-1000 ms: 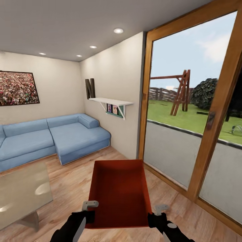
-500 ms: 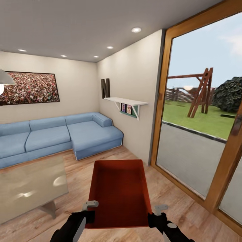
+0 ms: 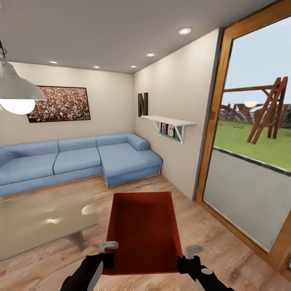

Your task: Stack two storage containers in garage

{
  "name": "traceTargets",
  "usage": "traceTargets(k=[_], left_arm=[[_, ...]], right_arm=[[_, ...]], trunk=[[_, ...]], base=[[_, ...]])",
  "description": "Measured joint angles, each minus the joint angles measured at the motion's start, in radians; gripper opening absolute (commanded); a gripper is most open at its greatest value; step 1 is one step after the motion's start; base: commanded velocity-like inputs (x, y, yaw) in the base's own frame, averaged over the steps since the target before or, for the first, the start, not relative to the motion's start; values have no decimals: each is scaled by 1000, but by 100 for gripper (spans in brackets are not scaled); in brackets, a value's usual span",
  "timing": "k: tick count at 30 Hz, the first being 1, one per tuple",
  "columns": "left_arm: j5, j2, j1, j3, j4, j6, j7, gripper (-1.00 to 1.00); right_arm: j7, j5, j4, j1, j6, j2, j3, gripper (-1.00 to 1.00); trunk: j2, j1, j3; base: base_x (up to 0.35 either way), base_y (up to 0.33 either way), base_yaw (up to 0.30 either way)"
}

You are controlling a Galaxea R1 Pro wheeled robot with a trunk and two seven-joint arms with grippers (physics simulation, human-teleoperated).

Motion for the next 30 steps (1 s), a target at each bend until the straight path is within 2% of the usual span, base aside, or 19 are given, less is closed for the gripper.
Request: traceTargets(k=[16,30], left_arm=[[0,0,0,0,0,0,0,-100],[-1,-1,0,0,-1,0,0,-100]], right_arm=[[0,0,0,0,-1,0,0,-100],[0,0,0,0,-1,0,-1,-100]], trunk=[[0,0,-13],[0,0,-14]], base=[[0,0,258],[0,0,254]])
